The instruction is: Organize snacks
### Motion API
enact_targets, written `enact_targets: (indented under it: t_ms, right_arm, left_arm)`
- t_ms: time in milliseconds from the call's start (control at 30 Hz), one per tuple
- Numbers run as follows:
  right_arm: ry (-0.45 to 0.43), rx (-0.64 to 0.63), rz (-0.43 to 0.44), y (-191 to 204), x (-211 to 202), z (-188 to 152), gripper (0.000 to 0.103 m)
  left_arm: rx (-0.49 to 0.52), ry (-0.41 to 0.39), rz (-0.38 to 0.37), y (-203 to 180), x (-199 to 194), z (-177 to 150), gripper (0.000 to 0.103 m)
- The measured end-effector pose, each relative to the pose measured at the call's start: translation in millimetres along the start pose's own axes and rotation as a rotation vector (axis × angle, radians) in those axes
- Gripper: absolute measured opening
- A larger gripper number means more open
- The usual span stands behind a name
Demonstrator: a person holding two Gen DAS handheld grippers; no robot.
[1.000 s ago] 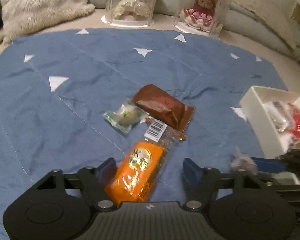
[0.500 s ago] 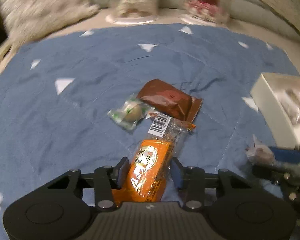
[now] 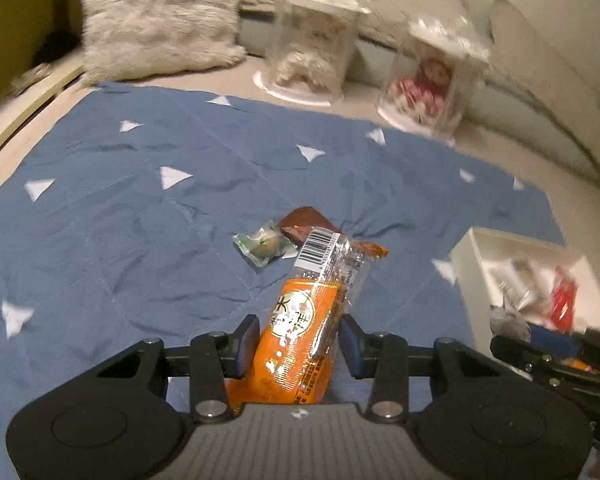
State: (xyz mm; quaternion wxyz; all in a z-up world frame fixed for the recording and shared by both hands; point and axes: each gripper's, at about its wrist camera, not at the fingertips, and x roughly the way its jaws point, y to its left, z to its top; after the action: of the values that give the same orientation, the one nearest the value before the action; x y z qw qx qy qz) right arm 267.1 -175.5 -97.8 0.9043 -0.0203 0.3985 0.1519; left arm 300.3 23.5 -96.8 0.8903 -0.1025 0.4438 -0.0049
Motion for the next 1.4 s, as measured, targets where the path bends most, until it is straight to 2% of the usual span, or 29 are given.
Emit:
enact_targets:
  t_ms: [133, 300, 333, 367, 400, 533, 600, 667, 733, 900, 1100, 1200, 1267, 1333, 1400]
  right_arm:
    - [-0.030, 0.033, -0.029, -11, -20, -3, 0.038]
    - [-0.073, 0.078, -0.061, -30, -48, -8, 0.038]
    - [-0.080, 0.087, -0.069, -34, -54, -10, 0.038]
    - [-0.087, 0.095, -0.079, -39, -60, -12, 0.038]
    - [-0.091, 0.102, -0.088, -43, -64, -14, 0.038]
    - [-0.096, 0.125, -0.128, -62, -81, -26, 0.038]
    - [-0.096, 0.136, -0.145, -69, -87, -31, 0.038]
    - [-0.094, 0.146, -0.154, -76, -92, -37, 0.038]
    - [-0.088, 0.138, -0.164, -80, -95, -40, 0.038]
    - [-0.098, 0.139, -0.182, -92, -103, -44, 0.038]
    - [-0.097, 0.157, -0.201, -100, -105, -46, 0.038]
    - [-0.098, 0.163, -0.205, -101, -104, -46, 0.038]
    - [-0.100, 0.165, -0.206, -101, -104, -46, 0.038]
    - [-0.102, 0.172, -0.206, -100, -104, -45, 0.038]
    - [-0.104, 0.173, -0.206, -99, -103, -44, 0.038]
  left_arm:
    - [-0.080, -0.021, -0.035, -3, -19, -6, 0.045]
    - [-0.095, -0.060, -0.073, -22, -38, -10, 0.039]
    - [-0.088, -0.063, -0.085, -26, -40, -11, 0.028]
    - [-0.087, -0.063, -0.096, -30, -41, -13, 0.004]
    - [-0.093, -0.056, -0.101, -34, -42, -14, 0.000]
    - [-0.063, -0.029, -0.093, -48, -38, -17, 0.003]
    - [-0.018, -0.002, -0.092, -54, -31, -19, 0.015]
    - [0.040, 0.059, -0.104, -59, -20, -23, 0.042]
    - [0.101, 0.133, -0.101, -64, -8, -31, 0.049]
    - [0.169, 0.261, -0.070, -68, 14, -53, 0.051]
    - [0.257, 0.325, -0.024, -65, 22, -74, 0.051]
    - [0.256, 0.359, -0.046, -61, 26, -81, 0.051]
    - [0.246, 0.356, -0.043, -60, 27, -85, 0.045]
    - [0.251, 0.321, -0.043, -60, 25, -84, 0.035]
    - [0.243, 0.279, -0.049, -56, 20, -82, 0.035]
